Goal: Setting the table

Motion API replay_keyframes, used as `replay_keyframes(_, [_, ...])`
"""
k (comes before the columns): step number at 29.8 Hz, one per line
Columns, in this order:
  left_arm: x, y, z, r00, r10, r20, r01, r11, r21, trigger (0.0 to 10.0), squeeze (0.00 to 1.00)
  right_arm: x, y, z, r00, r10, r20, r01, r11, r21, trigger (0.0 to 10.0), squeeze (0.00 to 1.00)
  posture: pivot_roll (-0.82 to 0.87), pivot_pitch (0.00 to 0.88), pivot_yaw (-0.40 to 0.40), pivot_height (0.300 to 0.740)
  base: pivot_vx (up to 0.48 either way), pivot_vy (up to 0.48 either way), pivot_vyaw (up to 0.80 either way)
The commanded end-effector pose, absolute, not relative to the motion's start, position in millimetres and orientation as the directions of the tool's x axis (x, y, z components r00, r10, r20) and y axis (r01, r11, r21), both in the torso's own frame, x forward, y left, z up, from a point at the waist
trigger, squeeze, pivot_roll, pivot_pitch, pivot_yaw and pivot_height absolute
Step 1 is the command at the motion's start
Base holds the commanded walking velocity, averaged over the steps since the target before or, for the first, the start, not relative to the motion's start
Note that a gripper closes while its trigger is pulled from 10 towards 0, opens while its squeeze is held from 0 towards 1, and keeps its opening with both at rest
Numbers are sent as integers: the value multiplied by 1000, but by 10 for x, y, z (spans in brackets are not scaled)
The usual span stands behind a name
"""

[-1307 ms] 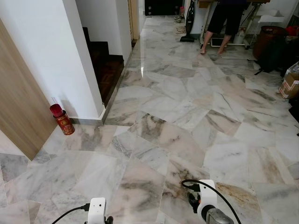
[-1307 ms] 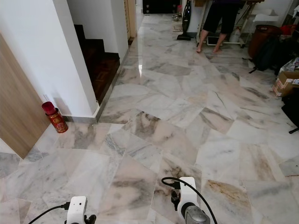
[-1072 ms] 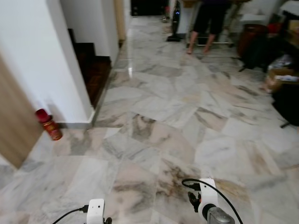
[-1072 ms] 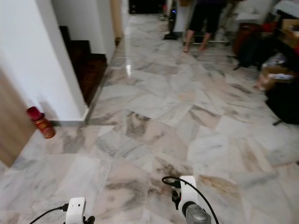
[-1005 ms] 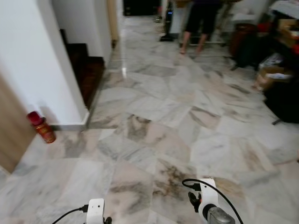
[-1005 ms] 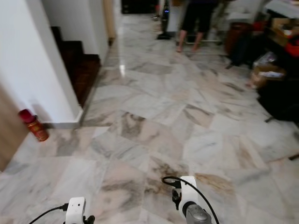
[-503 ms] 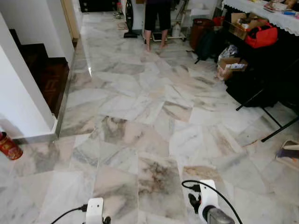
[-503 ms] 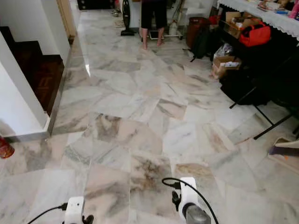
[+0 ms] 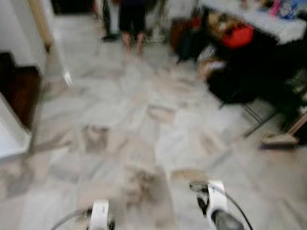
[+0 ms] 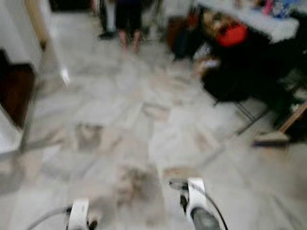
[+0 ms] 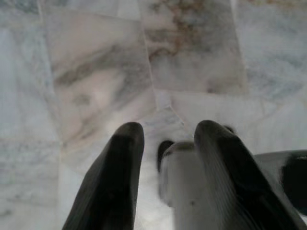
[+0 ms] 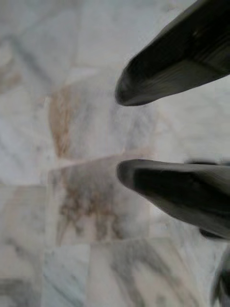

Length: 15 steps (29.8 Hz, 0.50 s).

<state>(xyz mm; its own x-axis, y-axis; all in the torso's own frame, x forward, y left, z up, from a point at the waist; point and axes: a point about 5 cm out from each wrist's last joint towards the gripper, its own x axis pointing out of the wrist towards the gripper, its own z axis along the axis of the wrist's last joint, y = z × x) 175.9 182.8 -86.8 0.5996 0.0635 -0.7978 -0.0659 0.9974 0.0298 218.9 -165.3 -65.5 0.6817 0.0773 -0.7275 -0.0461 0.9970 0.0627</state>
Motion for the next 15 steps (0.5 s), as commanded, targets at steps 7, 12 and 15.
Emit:
replay_keyframes(7, [1759, 1799, -872, 597, 63, -800, -74, 997, 23, 10000, 0, 2144, -1705, -681, 667, 62, -742, -37, 998, 50, 10000, 0, 71, 0, -19, 740, 0, 0, -788])
replay_keyframes(12, [1767, 1791, -869, 600, 60, -798, -73, 997, 20, 10000, 0, 2145, -1716, -679, 669, 55, -742, -32, 998, 46, 10000, 0, 64, 0, -19, 740, 0, 0, -788])
replay_keyframes(15, [1769, 1786, -868, 601, 57, -797, -71, 997, 17, 10000, 0, 2142, -1719, -681, 669, 52, -742, -28, 999, 45, 10000, 0, 60, 0, -17, 740, 0, 0, -788])
